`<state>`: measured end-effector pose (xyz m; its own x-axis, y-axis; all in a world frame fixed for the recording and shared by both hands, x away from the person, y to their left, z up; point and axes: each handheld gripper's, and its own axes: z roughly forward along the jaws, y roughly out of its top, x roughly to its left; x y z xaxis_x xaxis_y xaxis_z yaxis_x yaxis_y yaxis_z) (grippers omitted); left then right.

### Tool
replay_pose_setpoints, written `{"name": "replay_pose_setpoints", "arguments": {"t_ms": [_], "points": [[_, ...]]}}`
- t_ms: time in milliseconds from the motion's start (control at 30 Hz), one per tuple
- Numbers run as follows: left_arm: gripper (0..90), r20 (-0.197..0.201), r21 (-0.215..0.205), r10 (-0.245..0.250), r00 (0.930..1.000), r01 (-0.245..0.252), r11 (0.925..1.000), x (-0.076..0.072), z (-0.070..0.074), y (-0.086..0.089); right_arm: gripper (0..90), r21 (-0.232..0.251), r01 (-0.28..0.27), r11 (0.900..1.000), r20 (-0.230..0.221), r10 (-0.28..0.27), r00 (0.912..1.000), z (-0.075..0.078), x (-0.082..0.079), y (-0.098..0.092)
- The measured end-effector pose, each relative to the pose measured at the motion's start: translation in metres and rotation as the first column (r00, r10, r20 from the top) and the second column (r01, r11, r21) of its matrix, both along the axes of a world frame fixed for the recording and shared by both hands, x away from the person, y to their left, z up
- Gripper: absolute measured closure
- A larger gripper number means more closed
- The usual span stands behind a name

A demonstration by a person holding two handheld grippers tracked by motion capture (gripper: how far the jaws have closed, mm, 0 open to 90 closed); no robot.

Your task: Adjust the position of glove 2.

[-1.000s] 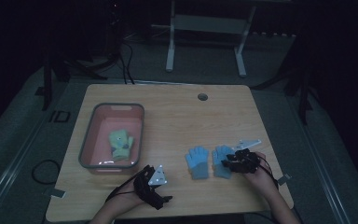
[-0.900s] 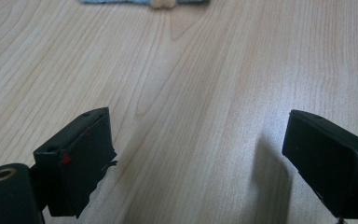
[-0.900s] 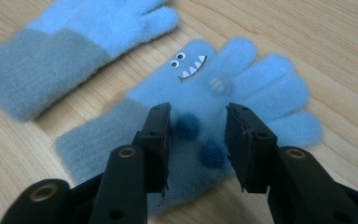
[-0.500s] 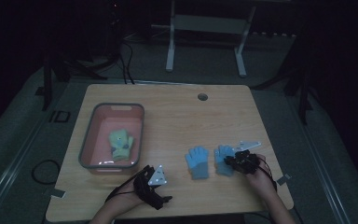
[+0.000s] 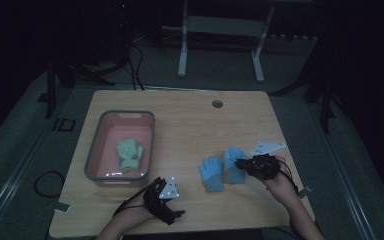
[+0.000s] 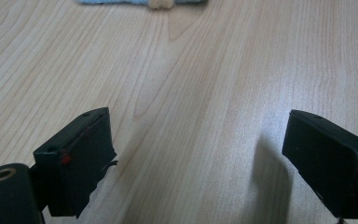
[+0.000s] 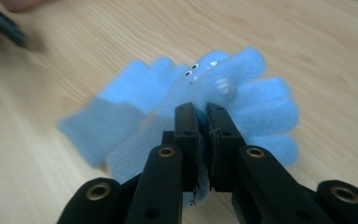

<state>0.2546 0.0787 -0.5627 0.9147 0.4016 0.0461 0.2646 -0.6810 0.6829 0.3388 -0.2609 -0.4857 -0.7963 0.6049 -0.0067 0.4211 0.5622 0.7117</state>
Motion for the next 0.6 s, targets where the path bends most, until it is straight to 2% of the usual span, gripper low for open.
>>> {"name": "replay_pose_setpoints", "arguments": {"t_ms": [67,100,167,267,367,600], "points": [[9.0,0.001,0.000,0.001,1.0000,-0.001,1.0000,0.000,0.000,0.000,84.2,0.007,-0.016,1.000,-0.006,0.016,0.9998,0.002,0.000,0.004],[9.0,0.004,0.000,-0.002,1.0000,0.002,1.0000,0.000,0.001,0.000,84.3,0.025,-0.061,0.998,-0.008,0.061,0.9981,0.007,-0.002,0.014],[9.0,0.004,0.000,-0.003,1.0000,0.003,1.0000,0.000,0.000,0.000,84.2,0.047,-0.095,0.994,-0.019,0.096,0.9952,0.009,-0.004,0.023],[9.0,0.004,-0.001,-0.003,1.0000,0.003,1.0000,0.000,0.001,0.000,84.2,0.050,-0.134,0.990,-0.031,0.136,0.9902,0.008,-0.003,0.035],[9.0,0.005,-0.004,-0.003,1.0000,0.003,1.0000,-0.001,0.001,0.000,84.2,0.038,-0.169,0.985,-0.048,0.170,0.9842,0.004,-0.002,0.045],[9.0,0.005,-0.002,-0.003,1.0000,0.003,1.0000,0.000,0.000,0.000,84.1,-0.008,-0.201,0.980,-0.100,0.199,0.9748,-0.016,0.004,0.060]]}}
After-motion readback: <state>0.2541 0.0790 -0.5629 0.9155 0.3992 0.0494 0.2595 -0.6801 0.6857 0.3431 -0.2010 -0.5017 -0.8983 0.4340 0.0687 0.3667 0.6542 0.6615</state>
